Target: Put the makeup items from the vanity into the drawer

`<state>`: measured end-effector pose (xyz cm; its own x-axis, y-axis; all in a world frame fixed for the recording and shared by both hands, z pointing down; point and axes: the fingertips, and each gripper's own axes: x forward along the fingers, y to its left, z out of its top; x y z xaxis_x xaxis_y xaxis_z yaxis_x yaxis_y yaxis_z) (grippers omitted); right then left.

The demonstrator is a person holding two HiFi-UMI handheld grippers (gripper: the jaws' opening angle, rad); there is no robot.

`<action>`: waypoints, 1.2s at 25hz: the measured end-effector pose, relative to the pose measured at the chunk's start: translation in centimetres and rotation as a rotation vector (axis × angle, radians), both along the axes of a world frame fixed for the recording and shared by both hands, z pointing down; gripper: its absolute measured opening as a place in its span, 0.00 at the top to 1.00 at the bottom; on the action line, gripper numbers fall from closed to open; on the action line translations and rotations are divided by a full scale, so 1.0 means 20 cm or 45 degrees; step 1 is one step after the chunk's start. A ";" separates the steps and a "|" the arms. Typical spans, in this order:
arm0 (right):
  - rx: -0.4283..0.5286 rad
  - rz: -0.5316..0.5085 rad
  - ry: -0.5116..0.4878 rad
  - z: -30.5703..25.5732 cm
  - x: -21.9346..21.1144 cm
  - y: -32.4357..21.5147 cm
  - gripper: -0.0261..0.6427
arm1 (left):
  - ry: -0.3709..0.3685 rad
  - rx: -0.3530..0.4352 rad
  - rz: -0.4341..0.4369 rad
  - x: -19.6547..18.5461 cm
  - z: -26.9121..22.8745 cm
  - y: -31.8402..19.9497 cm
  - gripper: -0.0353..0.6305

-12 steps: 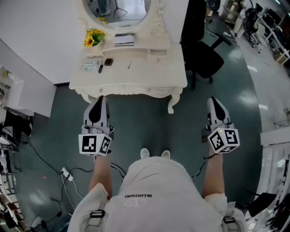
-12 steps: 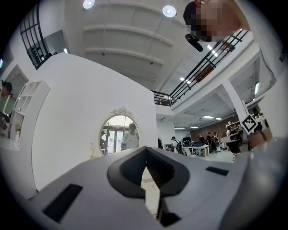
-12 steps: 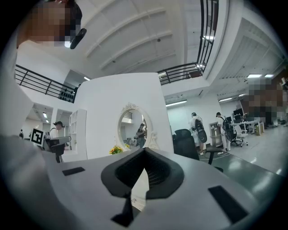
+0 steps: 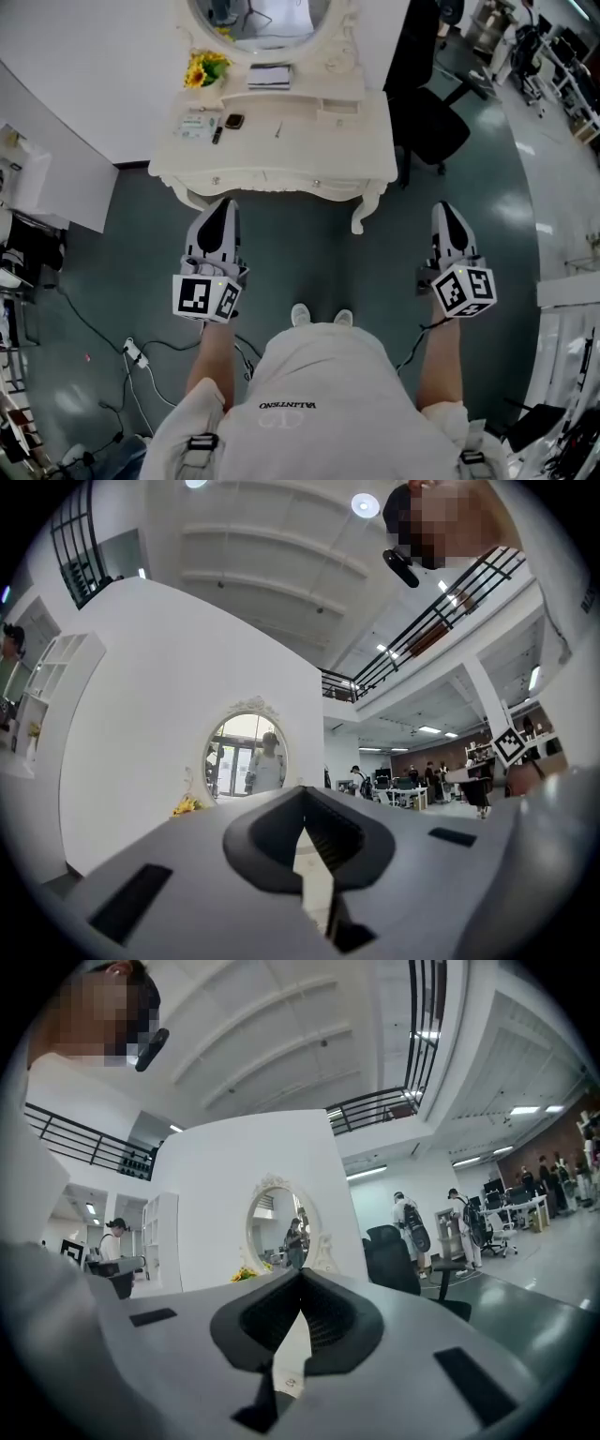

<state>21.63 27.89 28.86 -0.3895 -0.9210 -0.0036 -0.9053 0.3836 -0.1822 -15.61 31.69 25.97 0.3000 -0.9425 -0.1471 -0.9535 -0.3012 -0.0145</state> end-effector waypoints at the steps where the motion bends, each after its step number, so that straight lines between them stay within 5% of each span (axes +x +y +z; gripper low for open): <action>1: -0.002 0.005 -0.008 0.00 -0.01 -0.01 0.94 | 0.004 -0.006 0.010 -0.01 0.01 0.00 0.94; 10: -0.027 0.021 -0.006 0.06 -0.22 -0.01 0.94 | 0.072 -0.093 0.168 0.00 0.18 0.01 0.94; 30: -0.052 -0.079 -0.002 0.10 -0.46 -0.27 0.94 | 0.069 -0.128 0.138 -0.10 0.22 -0.15 0.94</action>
<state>12.51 22.51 30.92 -0.4457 -0.8946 0.0329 -0.8798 0.4310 -0.2007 -17.56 28.77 30.41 0.3947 -0.9159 -0.0726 -0.9139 -0.3995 0.0716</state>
